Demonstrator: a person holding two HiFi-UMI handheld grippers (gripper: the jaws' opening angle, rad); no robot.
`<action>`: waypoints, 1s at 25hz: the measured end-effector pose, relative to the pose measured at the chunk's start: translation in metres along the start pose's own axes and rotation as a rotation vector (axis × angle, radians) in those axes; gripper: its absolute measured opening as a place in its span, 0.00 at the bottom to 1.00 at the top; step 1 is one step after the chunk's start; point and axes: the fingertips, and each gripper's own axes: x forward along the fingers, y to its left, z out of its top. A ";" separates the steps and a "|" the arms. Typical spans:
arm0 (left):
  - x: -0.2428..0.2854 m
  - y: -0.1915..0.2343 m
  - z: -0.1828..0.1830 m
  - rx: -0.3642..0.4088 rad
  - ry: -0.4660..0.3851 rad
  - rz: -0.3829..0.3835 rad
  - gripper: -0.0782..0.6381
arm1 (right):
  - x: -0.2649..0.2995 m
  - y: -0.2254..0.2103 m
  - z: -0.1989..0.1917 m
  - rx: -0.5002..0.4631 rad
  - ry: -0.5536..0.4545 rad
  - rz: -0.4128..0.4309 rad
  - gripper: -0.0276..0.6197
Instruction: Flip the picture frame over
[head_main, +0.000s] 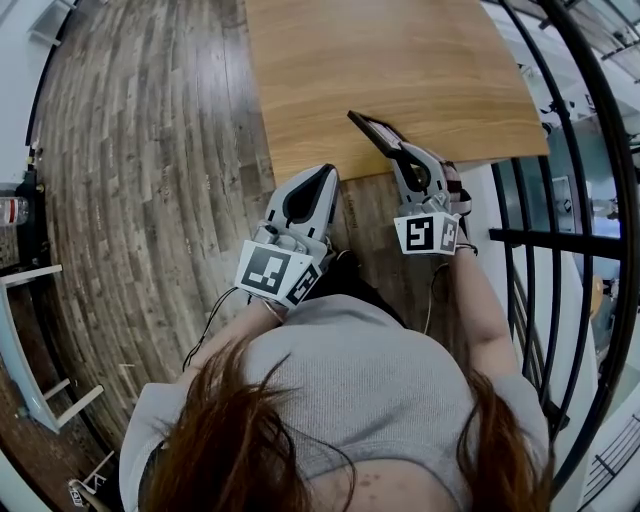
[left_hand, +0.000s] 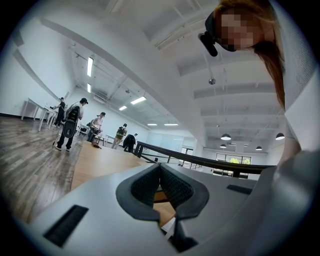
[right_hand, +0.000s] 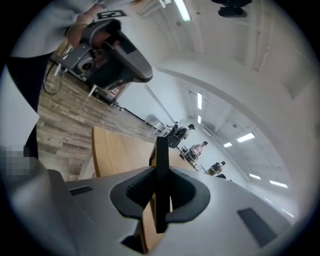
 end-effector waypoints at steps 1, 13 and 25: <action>0.000 0.000 0.000 0.000 0.000 0.002 0.12 | 0.001 0.005 0.000 -0.035 -0.002 0.016 0.15; 0.000 0.000 -0.005 0.013 0.016 0.015 0.12 | 0.006 0.048 -0.018 -0.342 0.015 0.026 0.16; 0.005 0.000 -0.013 0.009 0.048 0.019 0.12 | 0.011 0.105 -0.053 -0.429 0.077 0.117 0.16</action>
